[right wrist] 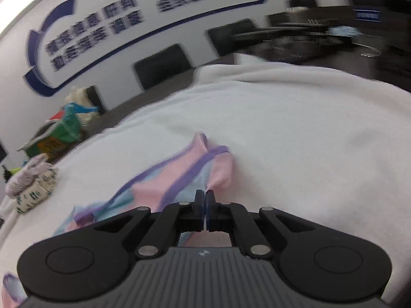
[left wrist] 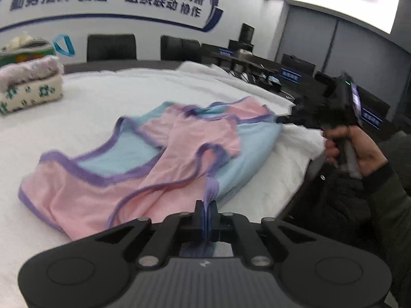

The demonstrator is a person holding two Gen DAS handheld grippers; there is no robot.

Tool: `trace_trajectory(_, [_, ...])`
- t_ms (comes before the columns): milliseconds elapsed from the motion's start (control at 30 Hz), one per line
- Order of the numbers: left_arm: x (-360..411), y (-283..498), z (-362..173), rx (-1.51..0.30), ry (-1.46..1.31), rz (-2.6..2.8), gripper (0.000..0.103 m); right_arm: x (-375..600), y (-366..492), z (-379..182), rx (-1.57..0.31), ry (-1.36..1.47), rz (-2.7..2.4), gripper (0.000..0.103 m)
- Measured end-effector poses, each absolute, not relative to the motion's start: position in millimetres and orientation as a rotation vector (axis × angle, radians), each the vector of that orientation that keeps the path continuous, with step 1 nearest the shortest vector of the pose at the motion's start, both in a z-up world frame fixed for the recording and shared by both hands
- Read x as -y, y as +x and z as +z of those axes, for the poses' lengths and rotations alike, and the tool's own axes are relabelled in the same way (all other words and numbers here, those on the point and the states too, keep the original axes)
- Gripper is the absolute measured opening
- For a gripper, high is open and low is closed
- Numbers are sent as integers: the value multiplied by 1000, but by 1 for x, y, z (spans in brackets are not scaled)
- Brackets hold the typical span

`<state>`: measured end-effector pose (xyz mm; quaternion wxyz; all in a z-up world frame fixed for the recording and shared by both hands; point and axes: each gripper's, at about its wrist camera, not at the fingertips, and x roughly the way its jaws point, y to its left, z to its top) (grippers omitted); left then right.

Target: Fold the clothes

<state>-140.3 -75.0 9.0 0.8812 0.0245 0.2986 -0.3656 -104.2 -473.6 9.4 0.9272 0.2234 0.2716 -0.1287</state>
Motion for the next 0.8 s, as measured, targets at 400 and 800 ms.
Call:
trace_trajectory(400, [17, -119, 46, -598, -122, -681, 26, 443, -138, 58, -431, 257, -220, 48])
trace_trajectory(800, [36, 7, 59, -718, -15, -527, 32, 403, 3, 72, -512, 56, 196, 63])
